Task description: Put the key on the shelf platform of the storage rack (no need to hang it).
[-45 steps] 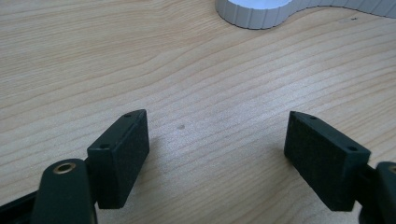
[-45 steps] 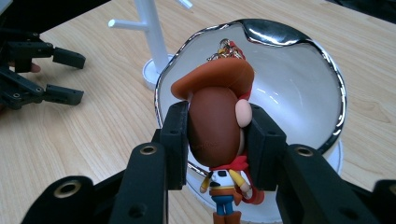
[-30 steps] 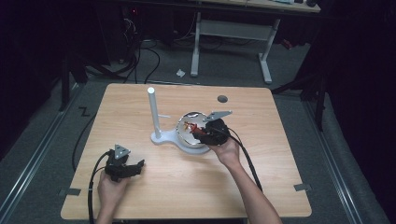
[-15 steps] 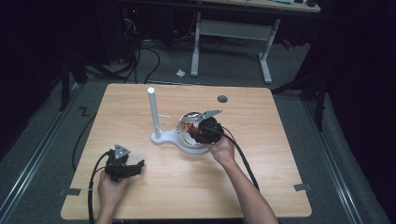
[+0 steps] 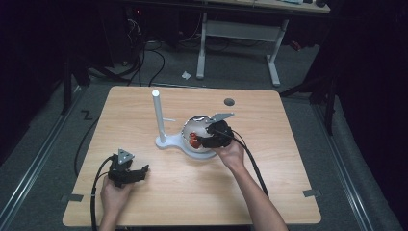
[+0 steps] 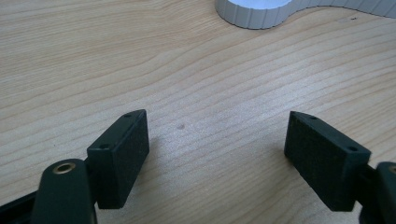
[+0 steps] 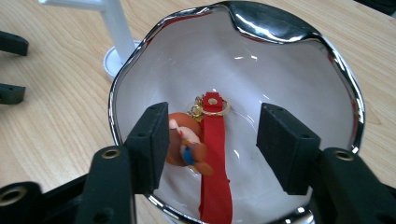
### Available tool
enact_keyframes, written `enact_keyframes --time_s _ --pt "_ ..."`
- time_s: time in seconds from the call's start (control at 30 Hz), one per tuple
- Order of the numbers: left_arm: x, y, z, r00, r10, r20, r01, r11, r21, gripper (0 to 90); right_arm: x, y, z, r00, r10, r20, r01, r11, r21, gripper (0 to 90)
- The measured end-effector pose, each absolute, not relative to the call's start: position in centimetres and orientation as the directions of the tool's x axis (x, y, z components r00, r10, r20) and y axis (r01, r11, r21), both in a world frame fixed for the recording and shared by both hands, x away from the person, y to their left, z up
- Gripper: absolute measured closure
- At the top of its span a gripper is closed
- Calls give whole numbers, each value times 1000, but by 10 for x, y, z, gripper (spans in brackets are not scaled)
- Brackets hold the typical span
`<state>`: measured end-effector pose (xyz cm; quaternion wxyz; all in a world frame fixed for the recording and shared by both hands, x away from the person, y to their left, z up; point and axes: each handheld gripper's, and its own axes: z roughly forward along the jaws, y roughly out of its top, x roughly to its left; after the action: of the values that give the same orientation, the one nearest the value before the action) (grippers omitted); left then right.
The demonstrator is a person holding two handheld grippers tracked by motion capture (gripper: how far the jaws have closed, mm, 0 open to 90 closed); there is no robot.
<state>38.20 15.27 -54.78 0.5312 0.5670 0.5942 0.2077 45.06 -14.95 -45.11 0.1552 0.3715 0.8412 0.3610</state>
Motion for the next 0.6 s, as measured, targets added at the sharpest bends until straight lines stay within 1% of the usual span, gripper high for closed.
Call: enact_keyframes --time_s 0.17,0.3,0.43,0.53,0.6 --pt "382 153 -548 207 895 -396 453 271 849 224 445 -160 -442 -676 736 44 505 419 754 410" --pt "382 153 -548 207 895 -396 453 271 849 223 440 -169 -434 -665 746 48 494 391 776 414" --pt "382 153 -548 207 895 -396 453 271 849 224 437 -180 -429 -648 759 58 497 364 788 426" --pt "382 153 -548 208 895 -395 454 270 849 223 434 -187 -427 -639 767 53 490 352 798 459" --pt "382 153 -548 208 895 -395 453 270 849 223 432 -192 -424 -635 771 47 483 349 803 465"
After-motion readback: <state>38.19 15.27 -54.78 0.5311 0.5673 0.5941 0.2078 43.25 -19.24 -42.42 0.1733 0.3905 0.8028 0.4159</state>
